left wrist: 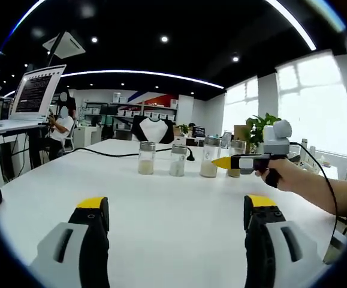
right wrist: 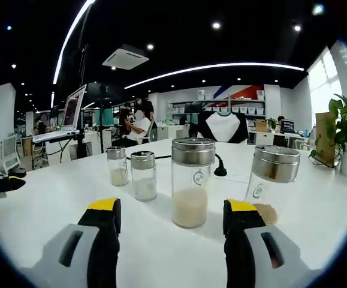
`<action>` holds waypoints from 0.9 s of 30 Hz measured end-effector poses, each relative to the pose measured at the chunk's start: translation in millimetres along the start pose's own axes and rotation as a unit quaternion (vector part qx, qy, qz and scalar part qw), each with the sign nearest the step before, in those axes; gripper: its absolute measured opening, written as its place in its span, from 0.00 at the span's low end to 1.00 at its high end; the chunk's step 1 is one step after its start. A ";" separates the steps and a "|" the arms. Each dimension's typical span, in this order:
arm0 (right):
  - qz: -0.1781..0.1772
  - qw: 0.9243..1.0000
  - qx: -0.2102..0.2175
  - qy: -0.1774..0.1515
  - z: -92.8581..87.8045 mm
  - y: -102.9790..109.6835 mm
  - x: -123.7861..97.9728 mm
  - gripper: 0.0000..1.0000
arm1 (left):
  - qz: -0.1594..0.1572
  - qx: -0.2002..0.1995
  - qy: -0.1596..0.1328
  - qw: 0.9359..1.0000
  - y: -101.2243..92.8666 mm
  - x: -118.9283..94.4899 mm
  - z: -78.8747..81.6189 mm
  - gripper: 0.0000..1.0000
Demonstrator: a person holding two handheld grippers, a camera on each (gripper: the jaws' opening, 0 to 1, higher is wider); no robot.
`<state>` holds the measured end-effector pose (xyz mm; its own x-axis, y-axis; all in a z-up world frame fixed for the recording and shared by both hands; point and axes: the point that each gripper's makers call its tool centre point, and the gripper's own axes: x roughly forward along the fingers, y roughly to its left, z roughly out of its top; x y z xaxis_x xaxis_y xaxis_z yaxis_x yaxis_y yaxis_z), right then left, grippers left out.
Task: Rotate the seasoning bottle until the label or dispensing opening points toward the visible target arrow and the bottle remains upright within the marked orientation range
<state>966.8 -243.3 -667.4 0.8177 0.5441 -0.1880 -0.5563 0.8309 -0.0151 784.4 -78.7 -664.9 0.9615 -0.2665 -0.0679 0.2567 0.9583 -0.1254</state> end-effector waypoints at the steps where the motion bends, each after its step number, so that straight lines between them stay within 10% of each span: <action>1: 0.000 1.000 -0.003 0.002 -1.9 0.3 2.8 0.70 | -0.002 0.001 0.002 1.000 -0.9 0.5 -0.7 0.98; 27: -0.035 0.998 -0.040 0.015 -7.3 -16.1 55.8 0.54 | -0.023 0.002 0.005 1.000 -8.9 -0.1 3.1 0.98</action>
<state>1020.3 -227.2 -684.7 0.8505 0.4807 -0.2136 -0.5095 0.8538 -0.1071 782.3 -86.9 -660.7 0.9474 -0.3117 -0.0721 0.3014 0.9452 -0.1253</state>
